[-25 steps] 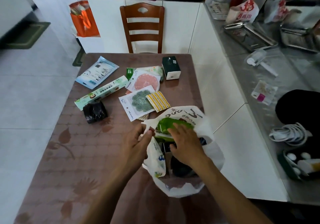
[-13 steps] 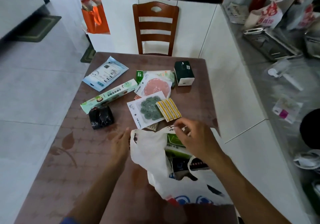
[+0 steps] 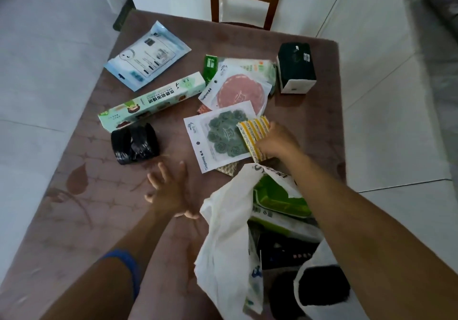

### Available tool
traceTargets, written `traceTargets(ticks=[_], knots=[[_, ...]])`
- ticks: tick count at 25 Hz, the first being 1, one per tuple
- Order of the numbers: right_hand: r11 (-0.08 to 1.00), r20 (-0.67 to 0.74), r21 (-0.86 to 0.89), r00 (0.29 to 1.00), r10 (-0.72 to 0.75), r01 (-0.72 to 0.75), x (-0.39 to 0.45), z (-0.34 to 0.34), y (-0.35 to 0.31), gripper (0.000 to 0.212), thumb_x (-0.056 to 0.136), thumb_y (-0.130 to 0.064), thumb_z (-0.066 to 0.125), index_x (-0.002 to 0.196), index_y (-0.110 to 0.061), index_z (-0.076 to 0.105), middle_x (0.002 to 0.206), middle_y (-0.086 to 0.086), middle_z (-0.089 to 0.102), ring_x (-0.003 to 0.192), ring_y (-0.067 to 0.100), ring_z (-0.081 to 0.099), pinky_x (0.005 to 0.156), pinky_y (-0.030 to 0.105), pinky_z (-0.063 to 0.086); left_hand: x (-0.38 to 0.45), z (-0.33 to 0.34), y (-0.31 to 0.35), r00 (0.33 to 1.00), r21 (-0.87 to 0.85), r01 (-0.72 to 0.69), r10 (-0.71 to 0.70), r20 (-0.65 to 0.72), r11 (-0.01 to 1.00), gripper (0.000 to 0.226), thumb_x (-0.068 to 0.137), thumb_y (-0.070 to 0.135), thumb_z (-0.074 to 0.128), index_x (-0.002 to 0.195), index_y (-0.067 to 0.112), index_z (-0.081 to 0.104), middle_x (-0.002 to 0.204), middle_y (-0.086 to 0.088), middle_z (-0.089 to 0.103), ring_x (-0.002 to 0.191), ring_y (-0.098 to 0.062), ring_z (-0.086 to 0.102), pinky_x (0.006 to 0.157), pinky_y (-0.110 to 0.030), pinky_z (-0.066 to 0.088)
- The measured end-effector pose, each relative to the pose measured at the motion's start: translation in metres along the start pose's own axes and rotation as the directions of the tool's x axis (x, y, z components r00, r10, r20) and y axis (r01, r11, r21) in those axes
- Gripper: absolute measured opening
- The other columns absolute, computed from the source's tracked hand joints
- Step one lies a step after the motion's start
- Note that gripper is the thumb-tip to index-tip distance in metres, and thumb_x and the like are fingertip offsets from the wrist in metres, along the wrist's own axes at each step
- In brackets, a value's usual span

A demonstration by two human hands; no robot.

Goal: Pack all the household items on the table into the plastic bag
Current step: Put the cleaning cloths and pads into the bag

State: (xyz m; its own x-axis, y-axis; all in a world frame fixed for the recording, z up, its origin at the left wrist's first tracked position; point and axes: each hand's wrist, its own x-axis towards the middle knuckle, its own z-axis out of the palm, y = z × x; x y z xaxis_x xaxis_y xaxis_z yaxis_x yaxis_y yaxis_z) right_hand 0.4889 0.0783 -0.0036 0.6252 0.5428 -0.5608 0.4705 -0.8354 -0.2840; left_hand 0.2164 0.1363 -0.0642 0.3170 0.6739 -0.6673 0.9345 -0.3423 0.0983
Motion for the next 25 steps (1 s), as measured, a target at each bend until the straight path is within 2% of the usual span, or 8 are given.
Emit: traceTargets(ticks=[3, 7, 9, 12, 14, 19, 21, 25], knots=[[0.986, 0.028, 0.117, 0.992, 0.120, -0.123, 0.018, 0.017, 0.016, 0.088, 0.069, -0.037, 0.082, 0.139, -0.017, 0.033, 0.137, 0.011, 0.050, 0.121, 0.034, 0.052, 0.100, 0.050, 0.045, -0.001, 0.002, 0.001, 1.000, -0.012, -0.012, 0.012, -0.005, 1.000, 0.134, 0.057, 0.045, 0.087, 0.149, 0.039, -0.011, 0.158, -0.014, -0.026, 0.142, -0.054, -0.013, 0.099, -0.074, 0.032], [0.890, 0.066, 0.445, 0.995, 0.078, -0.099, 0.036, 0.018, 0.014, 0.044, 0.065, -0.022, 0.089, 0.096, -0.022, 0.059, 0.112, 0.005, 0.071, 0.082, 0.013, 0.068, 0.065, 0.029, 0.056, 0.004, 0.003, -0.002, 1.000, -0.028, -0.005, 0.005, -0.005, 1.000, 0.148, 0.045, 0.039, 0.092, 0.147, 0.041, -0.015, 0.157, -0.013, -0.029, 0.142, -0.053, -0.016, 0.098, -0.073, 0.032], [0.813, 0.076, 0.577, 0.996, 0.044, -0.080, 0.043, 0.011, 0.004, 0.037, 0.066, -0.018, 0.089, 0.090, -0.023, 0.062, 0.110, 0.006, 0.073, 0.075, 0.008, 0.068, 0.059, 0.025, 0.055, 0.005, 0.005, -0.002, 1.000, -0.016, -0.010, 0.010, -0.018, 1.000, 0.149, 0.044, 0.040, 0.092, 0.146, 0.041, -0.016, 0.157, -0.013, -0.029, 0.142, -0.053, -0.016, 0.097, -0.072, 0.033], [0.879, 0.058, 0.476, 0.998, -0.036, 0.004, 0.045, 0.017, -0.010, 0.056, 0.061, -0.028, 0.091, 0.109, -0.021, 0.061, 0.116, 0.001, 0.068, 0.093, 0.014, 0.066, 0.083, 0.035, 0.056, 0.010, 0.006, -0.004, 0.999, -0.010, -0.016, 0.016, -0.031, 1.000, 0.146, 0.047, 0.038, 0.091, 0.146, 0.042, -0.016, 0.157, -0.013, -0.029, 0.142, -0.054, -0.016, 0.097, -0.073, 0.034], [0.865, 0.046, 0.501, 0.999, -0.007, -0.017, 0.039, 0.030, -0.015, 0.067, 0.061, -0.029, 0.091, 0.117, -0.017, 0.057, 0.116, 0.001, 0.066, 0.097, 0.017, 0.064, 0.088, 0.036, 0.054, 0.012, 0.009, -0.006, 0.999, -0.002, -0.019, 0.019, -0.033, 1.000, 0.146, 0.047, 0.041, 0.091, 0.145, 0.042, -0.018, 0.157, -0.013, -0.030, 0.141, -0.055, -0.017, 0.096, -0.074, 0.033], [0.672, 0.027, 0.739, 0.999, 0.043, -0.049, 0.013, 0.013, -0.014, 0.030, 0.071, -0.013, 0.084, 0.096, -0.015, 0.068, 0.094, 0.002, 0.073, 0.074, 0.008, 0.072, 0.066, 0.024, 0.059, 0.010, 0.007, -0.005, 0.999, -0.012, -0.038, 0.038, -0.036, 0.999, 0.136, 0.055, 0.047, 0.086, 0.146, 0.042, -0.015, 0.156, -0.012, -0.031, 0.140, -0.055, -0.018, 0.097, -0.076, 0.030], [0.593, 0.004, 0.805, 0.999, 0.036, -0.024, -0.008, -0.011, -0.002, 0.029, 0.072, -0.014, 0.084, 0.096, -0.017, 0.068, 0.092, -0.001, 0.073, 0.076, 0.009, 0.072, 0.066, 0.025, 0.058, 0.005, 0.002, -0.004, 0.998, -0.022, -0.051, 0.050, -0.031, 0.998, 0.138, 0.054, 0.047, 0.088, 0.147, 0.041, -0.014, 0.157, -0.012, -0.030, 0.141, -0.055, -0.018, 0.098, -0.076, 0.029], [0.590, 0.008, 0.807, 0.999, -0.037, 0.016, -0.045, -0.027, 0.027, 0.019, 0.081, -0.016, 0.078, 0.090, -0.025, 0.065, 0.084, -0.010, 0.070, 0.065, -0.001, 0.069, 0.049, 0.014, 0.051, -0.018, -0.004, -0.006, 0.997, 0.039, -0.076, 0.077, -0.018, 0.996, 0.139, 0.053, 0.052, 0.088, 0.151, 0.038, -0.010, 0.159, -0.013, -0.025, 0.142, -0.052, -0.016, 0.104, -0.070, 0.031]])
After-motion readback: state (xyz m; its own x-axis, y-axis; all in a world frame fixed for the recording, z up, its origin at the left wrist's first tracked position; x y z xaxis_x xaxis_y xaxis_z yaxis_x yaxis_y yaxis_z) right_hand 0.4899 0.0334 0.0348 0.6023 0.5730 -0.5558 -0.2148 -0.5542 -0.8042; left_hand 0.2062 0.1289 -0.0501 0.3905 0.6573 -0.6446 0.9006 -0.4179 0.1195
